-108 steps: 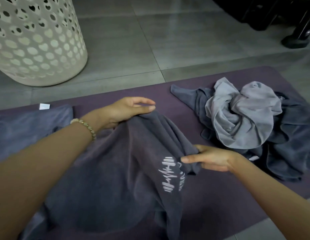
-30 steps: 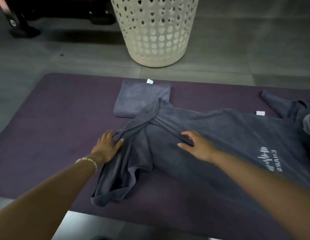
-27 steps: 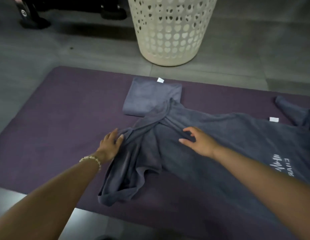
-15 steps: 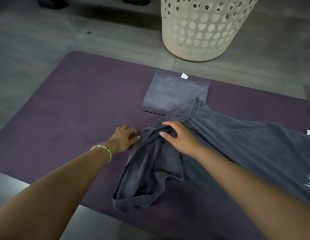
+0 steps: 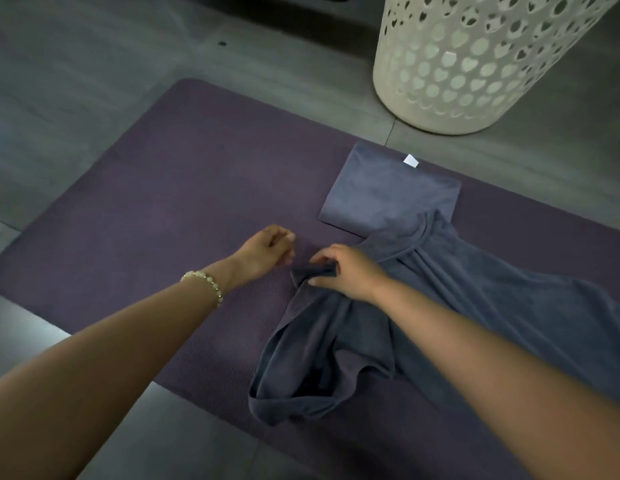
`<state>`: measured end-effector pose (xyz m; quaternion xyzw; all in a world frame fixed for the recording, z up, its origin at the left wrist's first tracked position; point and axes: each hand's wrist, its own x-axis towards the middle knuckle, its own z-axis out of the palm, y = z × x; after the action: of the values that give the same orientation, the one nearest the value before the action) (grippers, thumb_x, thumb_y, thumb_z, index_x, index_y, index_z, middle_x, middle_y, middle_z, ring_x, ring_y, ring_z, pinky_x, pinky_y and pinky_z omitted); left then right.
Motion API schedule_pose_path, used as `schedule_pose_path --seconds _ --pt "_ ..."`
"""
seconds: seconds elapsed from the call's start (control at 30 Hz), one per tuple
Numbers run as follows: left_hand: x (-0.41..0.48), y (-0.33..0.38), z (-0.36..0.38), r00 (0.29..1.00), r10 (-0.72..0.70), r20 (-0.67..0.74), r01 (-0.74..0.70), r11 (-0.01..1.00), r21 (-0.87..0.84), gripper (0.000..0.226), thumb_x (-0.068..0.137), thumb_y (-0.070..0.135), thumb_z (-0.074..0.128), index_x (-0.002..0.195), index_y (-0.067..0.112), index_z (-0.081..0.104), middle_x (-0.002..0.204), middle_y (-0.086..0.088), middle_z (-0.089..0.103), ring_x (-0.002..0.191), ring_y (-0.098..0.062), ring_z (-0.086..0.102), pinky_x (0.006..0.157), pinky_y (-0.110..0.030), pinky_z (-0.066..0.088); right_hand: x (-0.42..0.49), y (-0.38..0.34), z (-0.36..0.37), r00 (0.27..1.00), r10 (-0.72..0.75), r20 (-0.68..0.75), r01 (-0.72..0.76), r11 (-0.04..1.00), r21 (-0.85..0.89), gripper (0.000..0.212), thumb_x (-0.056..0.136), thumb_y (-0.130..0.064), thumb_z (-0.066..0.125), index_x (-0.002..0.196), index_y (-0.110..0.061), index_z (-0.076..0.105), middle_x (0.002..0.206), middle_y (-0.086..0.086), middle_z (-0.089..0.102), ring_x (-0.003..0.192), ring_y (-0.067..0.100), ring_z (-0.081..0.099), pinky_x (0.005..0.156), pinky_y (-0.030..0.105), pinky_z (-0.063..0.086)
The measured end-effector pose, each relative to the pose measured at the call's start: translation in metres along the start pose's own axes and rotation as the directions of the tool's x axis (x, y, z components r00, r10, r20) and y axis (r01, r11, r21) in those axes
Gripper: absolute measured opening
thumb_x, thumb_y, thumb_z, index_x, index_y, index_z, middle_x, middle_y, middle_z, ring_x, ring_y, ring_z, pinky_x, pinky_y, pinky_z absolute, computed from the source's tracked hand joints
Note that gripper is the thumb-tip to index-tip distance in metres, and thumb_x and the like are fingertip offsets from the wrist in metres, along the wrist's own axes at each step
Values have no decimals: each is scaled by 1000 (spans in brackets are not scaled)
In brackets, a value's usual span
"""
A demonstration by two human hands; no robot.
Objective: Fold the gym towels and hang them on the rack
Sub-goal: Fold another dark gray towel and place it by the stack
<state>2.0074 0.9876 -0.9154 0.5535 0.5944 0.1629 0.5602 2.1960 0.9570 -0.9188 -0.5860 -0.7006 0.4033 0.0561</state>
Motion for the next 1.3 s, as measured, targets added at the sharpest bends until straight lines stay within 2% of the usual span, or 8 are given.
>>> schedule_pose_path --seconds 0.17,0.4,0.6,0.7,0.8,0.9,1.07,1.3 --pt "-10 -33 6 973 -226 39 223 972 79 43 100 38 40 123 6 55 112 -10 60 97 -24 60 90 -37 49 9 4 19 991 133 11 -133 990 -37 41 83 -44 68 117 -23 60 118 -1 60 109 17 56 93 34 47" --pt "-28 -13 9 977 -89 196 89 996 8 61 90 61 34 131 21 54 130 8 56 118 -12 53 105 -30 39 -5 -8 -14 988 101 -116 -65 958 279 13 80 -23 76 88 -12 73 81 -4 68 73 3 57 67 14 42" --pt "-36 43 22 942 -57 330 122 977 -177 73 73 74 48 123 23 58 118 10 64 109 -6 60 95 -22 46 -26 -61 -113 916 60 -396 150 865 478 12 79 -20 76 76 -28 67 75 -5 59 53 -3 47 51 12 39" --pt "-35 56 15 962 -20 274 68 983 -168 46 84 54 60 114 19 65 106 9 70 95 -4 67 78 -15 53 -25 -78 -153 821 78 -565 260 830 493 9 84 -14 71 80 -21 68 53 -11 56 41 -1 41 46 12 36" --pt "-35 46 -3 954 -59 295 66 998 -14 52 80 55 67 116 17 64 110 6 69 101 -9 65 92 -25 52 -11 -78 -162 824 153 -545 202 820 536 5 90 -12 65 85 -14 67 43 -10 56 38 0 49 43 11 38" --pt "-35 27 -26 961 -119 249 82 985 155 82 58 74 71 115 16 65 107 8 70 99 -8 66 91 -26 52 16 -73 -149 833 224 -506 154 785 600 13 93 -12 60 82 -15 66 59 -7 65 50 -1 57 52 11 46" --pt "-22 35 -85 992 -55 -116 61 997 48 37 76 49 73 75 12 71 63 9 71 56 2 65 50 -10 47 81 -87 -129 881 222 -417 100 775 624 28 95 -15 56 122 -6 58 104 2 66 83 2 57 79 15 45" --pt "-8 -18 -105 923 -78 -376 63 997 -53 38 85 36 69 112 10 65 86 -3 66 85 -17 61 74 -26 50 115 -88 -82 962 153 -226 40 741 670 74 92 -7 60 151 -20 18 156 7 26 142 20 29 111 28 30"
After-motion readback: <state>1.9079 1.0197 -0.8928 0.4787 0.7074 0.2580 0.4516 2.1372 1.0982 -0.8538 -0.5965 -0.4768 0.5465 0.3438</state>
